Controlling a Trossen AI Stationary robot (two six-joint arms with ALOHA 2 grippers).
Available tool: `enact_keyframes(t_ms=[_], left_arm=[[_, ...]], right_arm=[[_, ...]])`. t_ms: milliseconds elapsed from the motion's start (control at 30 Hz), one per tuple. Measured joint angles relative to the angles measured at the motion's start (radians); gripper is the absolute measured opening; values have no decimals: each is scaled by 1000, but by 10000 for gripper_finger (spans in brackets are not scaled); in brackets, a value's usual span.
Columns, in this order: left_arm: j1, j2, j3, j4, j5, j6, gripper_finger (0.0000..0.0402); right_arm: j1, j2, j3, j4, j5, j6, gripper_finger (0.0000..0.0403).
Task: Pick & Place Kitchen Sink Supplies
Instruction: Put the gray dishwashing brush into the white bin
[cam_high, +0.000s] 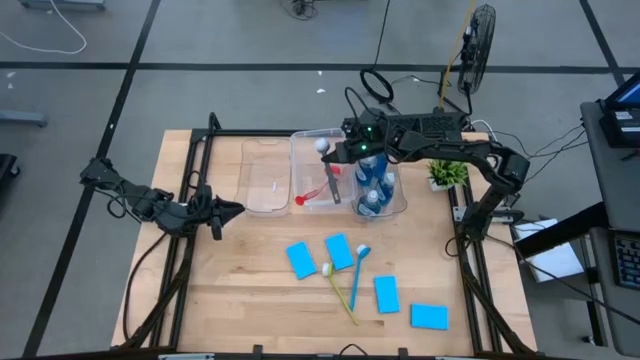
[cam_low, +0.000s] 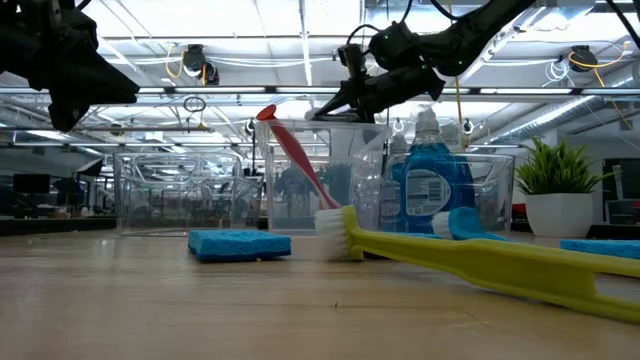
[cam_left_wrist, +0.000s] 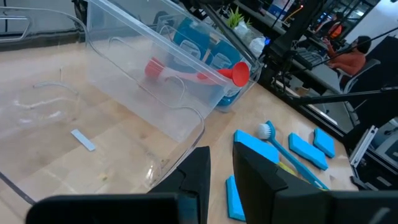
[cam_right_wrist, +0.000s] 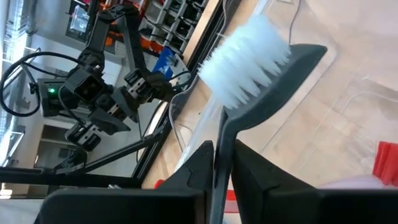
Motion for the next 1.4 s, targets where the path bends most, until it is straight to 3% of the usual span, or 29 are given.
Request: enact_keyframes(t_ms=[433, 933, 1267, 1400], left_arm=[[0, 0, 0, 0, 0, 2, 72], [0, 0, 0, 0, 0, 3, 72], [0, 0, 0, 0, 0, 3, 72], [0, 0, 0, -1, 0, 5, 72]], right_arm=[[0, 0, 0, -21, -1, 5, 96], [0, 0, 0, -10, -1, 45, 203], [-12, 0, 0, 2, -8, 187, 224], [-18, 0, 0, 1, -59, 243, 223]])
